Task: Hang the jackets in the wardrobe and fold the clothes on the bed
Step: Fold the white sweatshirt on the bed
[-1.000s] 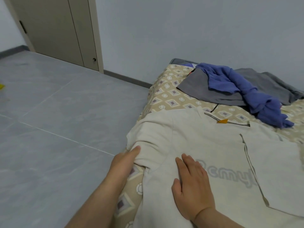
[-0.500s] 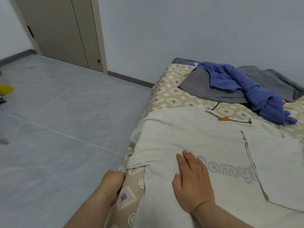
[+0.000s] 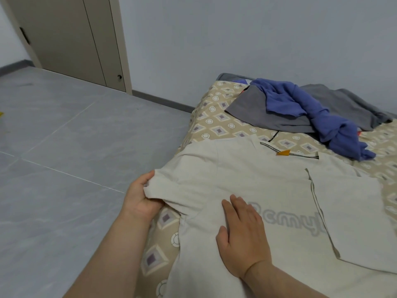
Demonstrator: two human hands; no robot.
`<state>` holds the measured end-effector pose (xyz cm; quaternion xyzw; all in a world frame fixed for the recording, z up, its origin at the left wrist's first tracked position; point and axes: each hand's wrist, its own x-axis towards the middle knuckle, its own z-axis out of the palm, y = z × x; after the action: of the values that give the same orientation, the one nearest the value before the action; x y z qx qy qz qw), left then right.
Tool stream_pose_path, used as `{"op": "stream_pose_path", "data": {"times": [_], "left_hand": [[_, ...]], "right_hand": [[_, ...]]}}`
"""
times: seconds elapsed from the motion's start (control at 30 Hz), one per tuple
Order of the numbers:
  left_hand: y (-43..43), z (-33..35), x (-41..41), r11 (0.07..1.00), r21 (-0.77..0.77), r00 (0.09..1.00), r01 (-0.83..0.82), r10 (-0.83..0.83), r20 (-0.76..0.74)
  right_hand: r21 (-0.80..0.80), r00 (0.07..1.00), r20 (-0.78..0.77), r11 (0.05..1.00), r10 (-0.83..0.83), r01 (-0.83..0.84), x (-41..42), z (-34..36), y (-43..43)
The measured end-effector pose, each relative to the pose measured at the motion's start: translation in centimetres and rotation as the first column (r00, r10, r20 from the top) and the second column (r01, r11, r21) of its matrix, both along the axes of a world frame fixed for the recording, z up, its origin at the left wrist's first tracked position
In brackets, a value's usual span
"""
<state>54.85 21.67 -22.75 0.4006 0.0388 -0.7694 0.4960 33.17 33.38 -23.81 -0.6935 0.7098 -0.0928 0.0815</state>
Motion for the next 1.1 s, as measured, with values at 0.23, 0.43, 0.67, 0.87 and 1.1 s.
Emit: {"op": "stream_pose_path", "data": {"times": [0.23, 0.43, 0.67, 0.87, 1.1], "left_hand": [[-2.8, 7.4, -5.6, 0.930, -0.366, 0.965, 0.033, 0.066, 0.253], [-1.0, 8.8, -18.7, 0.629, -0.467, 0.630, 0.621, -0.047, 0.775], [0.7, 1.8, -18.2, 0.684, -0.274, 0.524, 0.676, -0.184, 0.831], [7.5, 0.9, -11.5, 0.691, -0.300, 0.190, 0.657, 0.234, 0.954], [13.1, 0.2, -8.5, 0.484, -0.019, -0.180, 0.875, 0.360, 0.915]], "right_hand": [[0.010, 0.999, -0.035, 1.000, 0.005, -0.004, 0.1, 0.5, 0.2], [-0.242, 0.999, 0.048, 0.970, 0.016, -0.004, -0.1, 0.9, 0.2], [-0.318, 0.981, 0.188, 0.948, 0.043, 0.019, -0.8, -0.6, -0.2], [-0.237, 0.968, 0.245, 0.971, 0.059, 0.001, -0.8, 0.4, 0.2], [-0.180, 0.787, 0.599, 0.933, -0.149, 0.313, -2.7, 1.4, 2.2]]}}
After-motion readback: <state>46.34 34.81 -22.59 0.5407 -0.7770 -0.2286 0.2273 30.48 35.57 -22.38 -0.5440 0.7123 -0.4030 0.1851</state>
